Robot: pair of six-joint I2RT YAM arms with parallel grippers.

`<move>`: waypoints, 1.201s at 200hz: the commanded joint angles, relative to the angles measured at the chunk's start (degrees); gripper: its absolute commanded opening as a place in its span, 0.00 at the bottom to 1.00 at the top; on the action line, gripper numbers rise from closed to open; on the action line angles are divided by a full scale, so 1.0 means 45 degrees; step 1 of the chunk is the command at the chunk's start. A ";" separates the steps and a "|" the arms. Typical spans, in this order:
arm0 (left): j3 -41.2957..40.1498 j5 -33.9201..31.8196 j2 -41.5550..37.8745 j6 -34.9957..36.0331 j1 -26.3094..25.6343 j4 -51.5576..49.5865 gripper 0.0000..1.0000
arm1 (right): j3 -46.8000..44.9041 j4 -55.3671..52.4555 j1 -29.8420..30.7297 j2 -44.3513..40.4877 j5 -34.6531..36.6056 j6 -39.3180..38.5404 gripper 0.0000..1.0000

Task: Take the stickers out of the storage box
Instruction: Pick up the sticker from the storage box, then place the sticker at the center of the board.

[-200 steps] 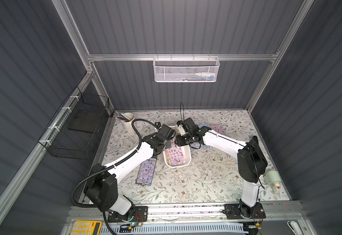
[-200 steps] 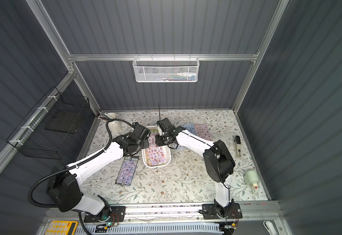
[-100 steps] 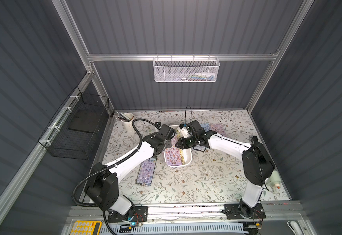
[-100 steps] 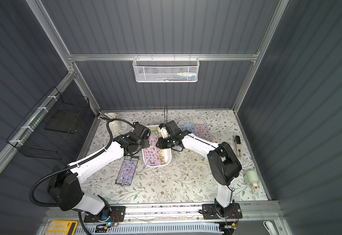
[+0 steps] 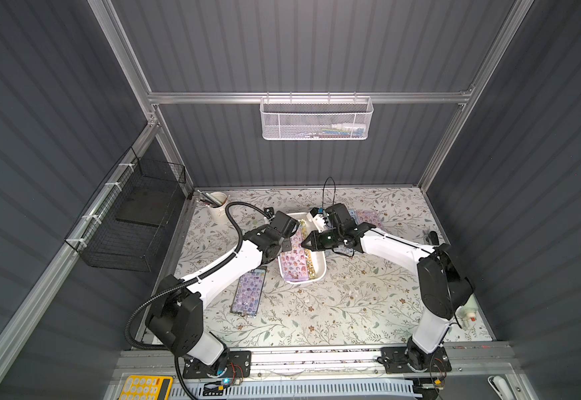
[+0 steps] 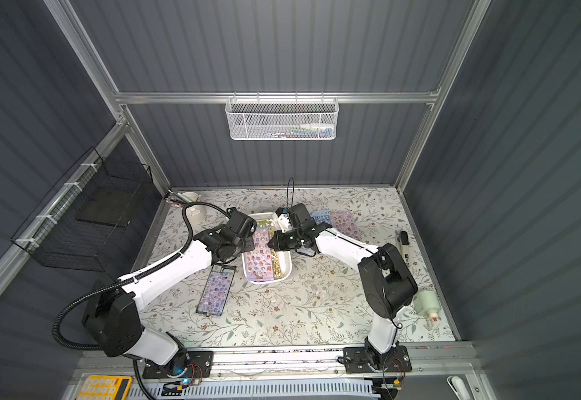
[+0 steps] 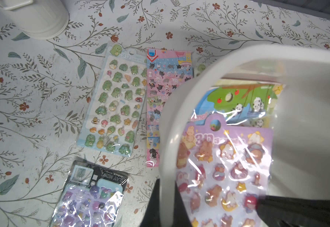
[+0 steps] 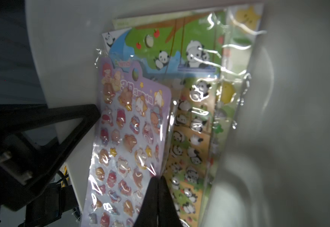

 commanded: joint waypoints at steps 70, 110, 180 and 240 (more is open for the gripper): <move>0.0306 -0.0175 -0.0447 0.0196 0.0054 0.0185 0.00 | -0.0183 -0.0163 0.0002 -0.1906 -0.0042 -0.0066 0.00; 0.0189 -0.0541 -0.0883 0.0307 0.0166 -0.0139 0.00 | -0.0131 -0.1012 -0.0266 -0.2982 0.0104 -0.0082 0.00; -0.0252 -0.1091 -0.2672 0.0379 0.0749 -0.1196 0.00 | -0.0682 -0.2724 -0.1176 -0.5237 0.0329 -0.0254 0.00; -0.1273 -0.0992 -0.5218 0.0706 0.3053 -0.2429 0.00 | -0.1736 -0.3911 -0.2171 -0.7642 -0.0584 0.0098 0.00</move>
